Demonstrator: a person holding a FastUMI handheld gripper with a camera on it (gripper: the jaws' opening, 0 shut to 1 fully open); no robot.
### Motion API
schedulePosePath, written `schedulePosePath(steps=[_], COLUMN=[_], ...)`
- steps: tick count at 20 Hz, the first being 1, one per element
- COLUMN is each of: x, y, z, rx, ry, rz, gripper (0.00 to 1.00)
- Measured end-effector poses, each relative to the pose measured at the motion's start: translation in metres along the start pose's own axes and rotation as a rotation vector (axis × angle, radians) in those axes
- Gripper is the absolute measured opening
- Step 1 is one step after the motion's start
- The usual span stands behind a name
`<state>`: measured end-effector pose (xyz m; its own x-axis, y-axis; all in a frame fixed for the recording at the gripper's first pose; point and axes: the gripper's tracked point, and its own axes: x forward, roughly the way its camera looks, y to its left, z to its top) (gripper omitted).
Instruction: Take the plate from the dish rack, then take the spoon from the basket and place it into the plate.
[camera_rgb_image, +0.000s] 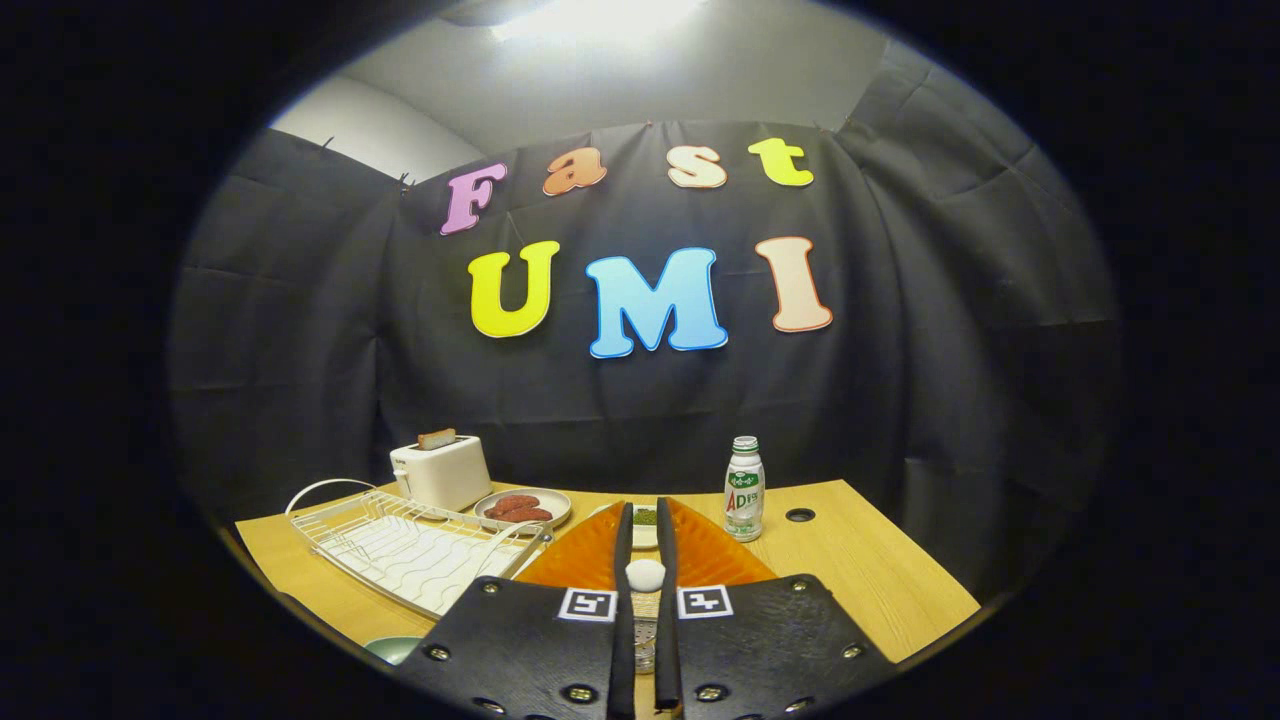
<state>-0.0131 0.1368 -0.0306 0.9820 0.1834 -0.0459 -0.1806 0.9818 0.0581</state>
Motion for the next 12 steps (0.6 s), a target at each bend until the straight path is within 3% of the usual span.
schedulePosePath(steps=[12], x=[-0.059], y=[0.001], z=[0.055], rx=[-0.037], ry=[0.079], rz=[-0.003], gripper=[0.08])
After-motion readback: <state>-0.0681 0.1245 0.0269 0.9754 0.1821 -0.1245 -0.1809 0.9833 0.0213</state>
